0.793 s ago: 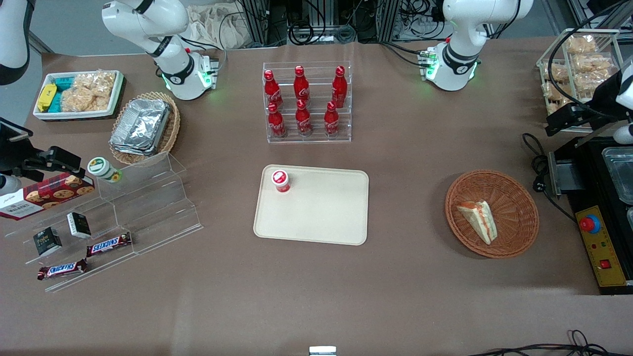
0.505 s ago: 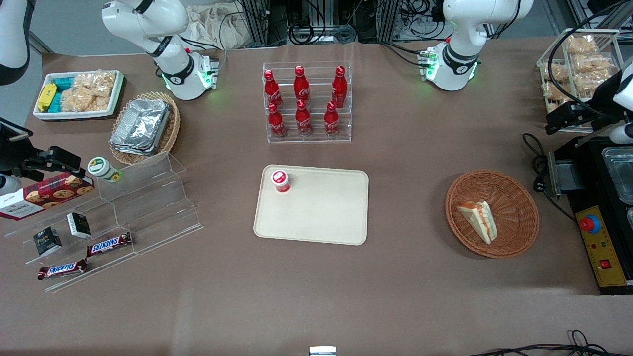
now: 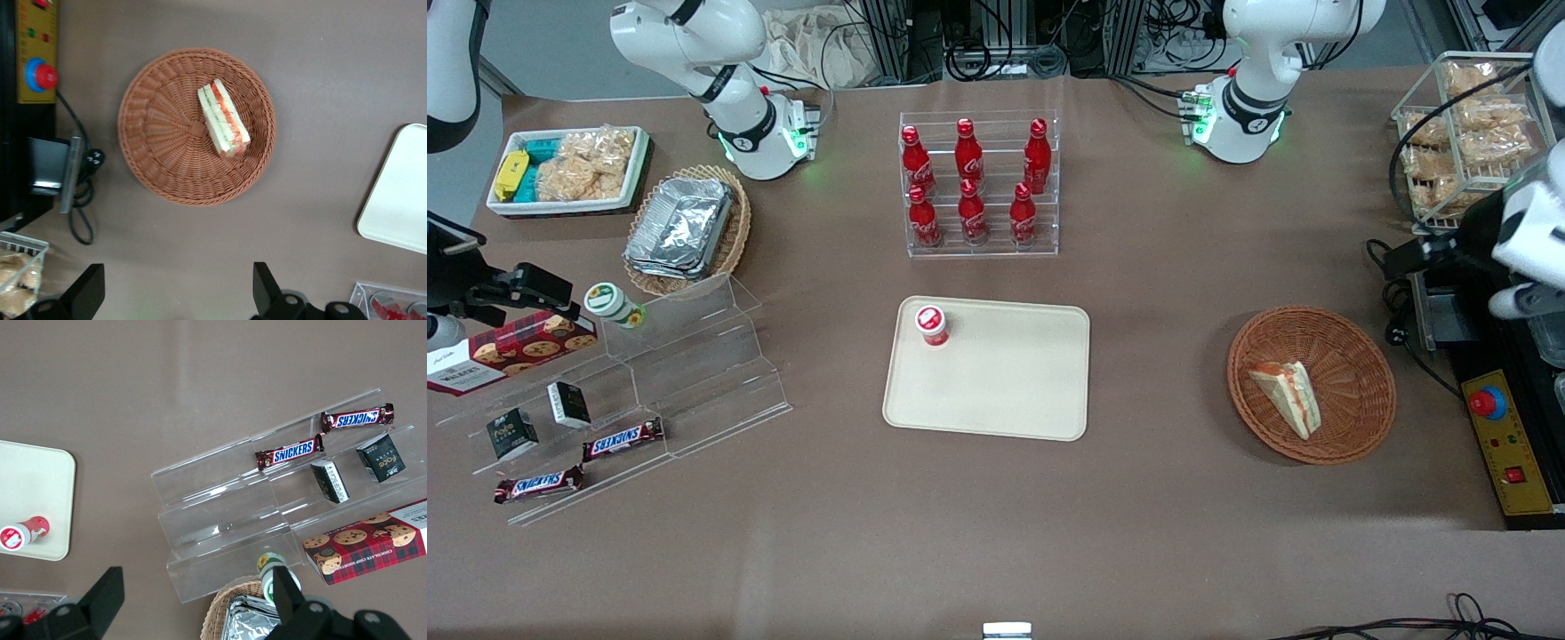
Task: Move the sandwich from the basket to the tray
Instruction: 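Move the left gripper over the wicker basket toward the wrapped sandwich, then lower the left gripper and close it on the wrapped sandwich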
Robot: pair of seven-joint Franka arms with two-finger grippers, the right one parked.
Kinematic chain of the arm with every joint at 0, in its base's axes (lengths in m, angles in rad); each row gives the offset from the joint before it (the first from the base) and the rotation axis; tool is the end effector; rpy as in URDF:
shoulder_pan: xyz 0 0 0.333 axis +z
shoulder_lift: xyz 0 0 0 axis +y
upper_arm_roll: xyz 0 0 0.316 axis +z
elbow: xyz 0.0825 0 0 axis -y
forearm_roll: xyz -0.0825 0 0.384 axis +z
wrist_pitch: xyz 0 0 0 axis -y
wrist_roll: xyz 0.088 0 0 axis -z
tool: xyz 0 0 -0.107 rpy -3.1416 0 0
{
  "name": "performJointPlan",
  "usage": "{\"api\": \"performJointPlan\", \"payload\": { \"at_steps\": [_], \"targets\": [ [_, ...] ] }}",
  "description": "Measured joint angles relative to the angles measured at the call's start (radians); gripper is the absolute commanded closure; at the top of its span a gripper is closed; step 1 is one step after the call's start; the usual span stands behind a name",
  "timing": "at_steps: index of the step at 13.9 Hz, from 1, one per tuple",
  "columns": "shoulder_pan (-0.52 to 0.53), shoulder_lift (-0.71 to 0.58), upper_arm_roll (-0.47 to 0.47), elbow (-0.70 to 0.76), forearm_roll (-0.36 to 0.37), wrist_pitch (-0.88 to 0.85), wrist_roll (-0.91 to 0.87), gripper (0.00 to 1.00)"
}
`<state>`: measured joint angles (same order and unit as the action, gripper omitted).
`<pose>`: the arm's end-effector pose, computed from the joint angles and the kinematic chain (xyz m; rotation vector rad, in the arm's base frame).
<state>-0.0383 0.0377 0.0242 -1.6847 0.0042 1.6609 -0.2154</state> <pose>0.5676 -0.0078 0.5570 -3.1123 -0.3135 0.0947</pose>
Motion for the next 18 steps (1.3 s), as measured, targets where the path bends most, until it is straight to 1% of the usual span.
{"api": "performJointPlan", "payload": {
  "at_steps": [4,9,12,15,17,18],
  "targets": [
    [-0.039,0.152,-0.005,-0.004,0.001,0.102,-0.124,0.0],
    [-0.042,0.311,-0.004,-0.028,0.001,0.275,-0.214,0.0],
    [-0.042,0.363,-0.003,-0.069,0.001,0.397,-0.254,0.0],
    [-0.041,0.386,0.0,-0.154,0.001,0.541,-0.263,0.0],
    [-0.041,0.391,0.002,-0.209,0.002,0.598,-0.263,0.01],
    [-0.041,0.392,0.003,-0.23,0.002,0.622,-0.263,0.09]
  ]
}}
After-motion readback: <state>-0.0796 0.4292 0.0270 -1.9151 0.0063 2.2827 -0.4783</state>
